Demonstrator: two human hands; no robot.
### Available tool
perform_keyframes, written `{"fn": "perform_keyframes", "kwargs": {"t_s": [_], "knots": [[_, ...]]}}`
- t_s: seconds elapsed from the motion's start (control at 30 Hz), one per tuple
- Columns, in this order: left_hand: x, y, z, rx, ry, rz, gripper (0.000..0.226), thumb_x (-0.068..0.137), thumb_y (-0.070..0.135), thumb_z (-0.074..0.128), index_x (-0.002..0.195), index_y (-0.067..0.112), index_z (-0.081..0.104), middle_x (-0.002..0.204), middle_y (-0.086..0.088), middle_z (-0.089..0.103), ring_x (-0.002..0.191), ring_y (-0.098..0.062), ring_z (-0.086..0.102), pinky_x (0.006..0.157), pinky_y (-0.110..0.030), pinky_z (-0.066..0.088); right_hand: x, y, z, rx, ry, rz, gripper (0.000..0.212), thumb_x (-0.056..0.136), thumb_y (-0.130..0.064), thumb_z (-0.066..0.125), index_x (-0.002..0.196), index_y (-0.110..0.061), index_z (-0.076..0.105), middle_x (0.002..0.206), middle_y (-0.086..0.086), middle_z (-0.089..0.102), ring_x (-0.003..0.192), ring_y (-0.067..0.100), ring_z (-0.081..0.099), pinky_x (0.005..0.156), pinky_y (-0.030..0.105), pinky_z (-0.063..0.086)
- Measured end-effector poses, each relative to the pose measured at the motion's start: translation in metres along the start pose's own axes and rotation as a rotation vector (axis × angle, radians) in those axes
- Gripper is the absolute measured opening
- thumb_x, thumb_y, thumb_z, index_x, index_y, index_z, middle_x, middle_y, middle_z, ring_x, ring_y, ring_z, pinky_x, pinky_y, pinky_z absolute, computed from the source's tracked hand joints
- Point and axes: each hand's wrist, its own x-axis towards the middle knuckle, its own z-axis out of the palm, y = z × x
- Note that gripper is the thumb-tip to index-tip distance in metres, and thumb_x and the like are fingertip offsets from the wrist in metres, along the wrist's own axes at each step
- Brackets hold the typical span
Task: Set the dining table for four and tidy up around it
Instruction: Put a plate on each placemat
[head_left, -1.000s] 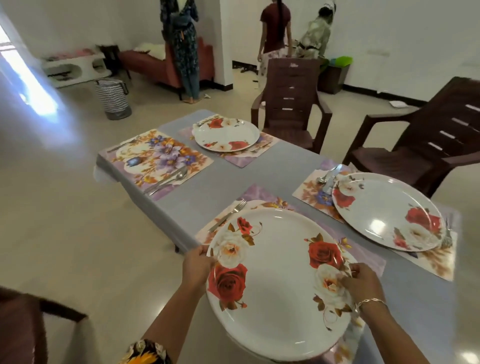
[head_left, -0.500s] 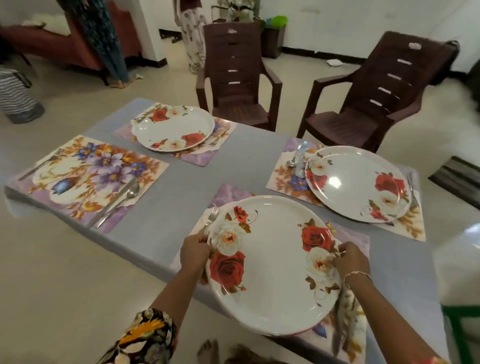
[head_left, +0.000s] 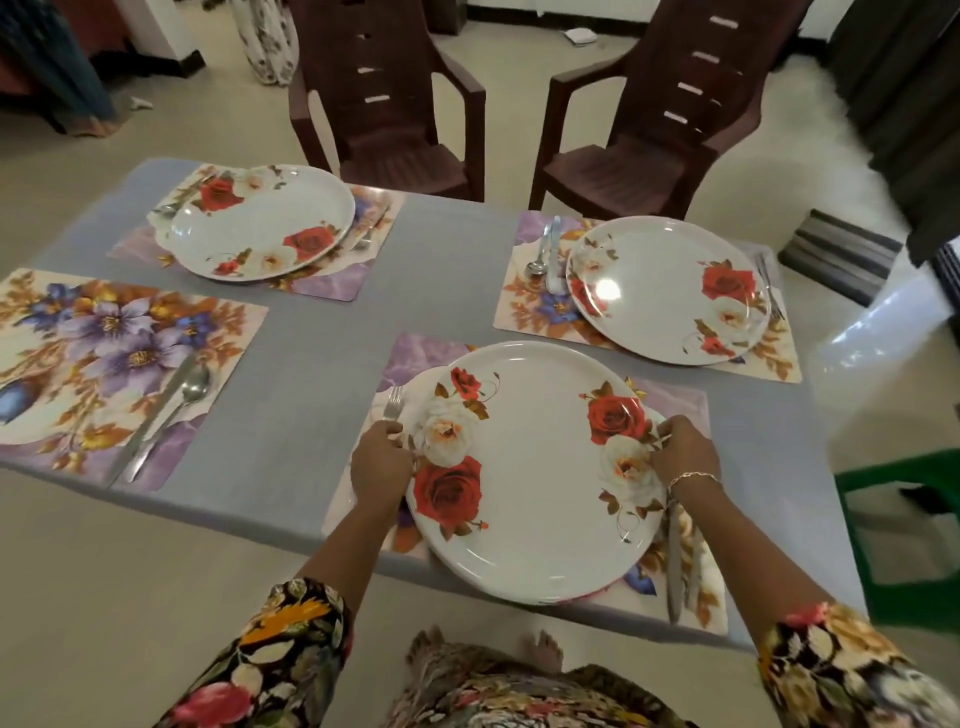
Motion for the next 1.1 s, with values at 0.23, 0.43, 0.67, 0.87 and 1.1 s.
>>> {"fn": "perform_keyframes", "kwargs": {"t_s": [0.23,0.43,0.67,0.87,1.1], "knots": [[-0.009,0.003,0.001,0.158,0.054,-0.032,0.019,0.089,0.016,0.058,0.103,0.004,0.055,0.104,-0.013,0.062,0.098,-0.029,0.061,0.08,-0.034,0.049,0.003,-0.002,0.001,-0.004,0.031,0.038,0.032,0.085,-0.005,0.058,0.116,-0.005,0.056,0.113,0.018,0.061,0.105,0.036,0.056,0.085,0.037,0.046],[-0.019,0.009,-0.002,0.197,0.076,-0.073,0.028,0.094,0.021,0.053,0.112,0.001,0.058,0.111,-0.015,0.063,0.103,-0.029,0.061,0.083,-0.032,0.048,0.005,-0.004,-0.001,0.052,-0.017,0.077,0.03,0.082,-0.003,0.063,0.112,0.0,0.062,0.109,0.021,0.064,0.101,0.037,0.058,0.08,0.035,0.045],[-0.015,0.005,-0.007,0.126,0.037,-0.171,0.038,0.089,0.027,0.061,0.113,-0.001,0.055,0.111,-0.016,0.062,0.104,-0.033,0.06,0.085,-0.036,0.048,0.012,-0.003,-0.011,0.227,-0.105,0.18,0.019,0.083,-0.004,0.058,0.096,0.009,0.061,0.092,0.021,0.061,0.084,0.033,0.054,0.078,0.038,0.046],[-0.02,0.0,-0.022,-0.126,0.089,-0.162,0.031,0.089,0.025,0.06,0.087,-0.005,0.058,0.081,-0.016,0.062,0.079,-0.031,0.063,0.069,-0.035,0.049,-0.001,-0.03,-0.033,0.348,-0.148,0.075,0.016,0.084,0.002,0.053,0.094,0.011,0.06,0.081,0.02,0.06,0.092,0.038,0.059,0.088,0.045,0.047],[-0.021,-0.03,-0.082,-0.33,0.226,-0.196,0.033,0.085,0.006,0.061,0.053,0.005,0.052,0.052,-0.006,0.047,0.05,-0.018,0.044,0.052,-0.026,0.038,-0.024,-0.09,-0.018,0.509,-0.244,-0.103,0.015,0.084,0.009,0.05,0.071,0.004,0.056,0.076,0.029,0.056,0.071,0.028,0.051,0.062,0.033,0.041]]}}
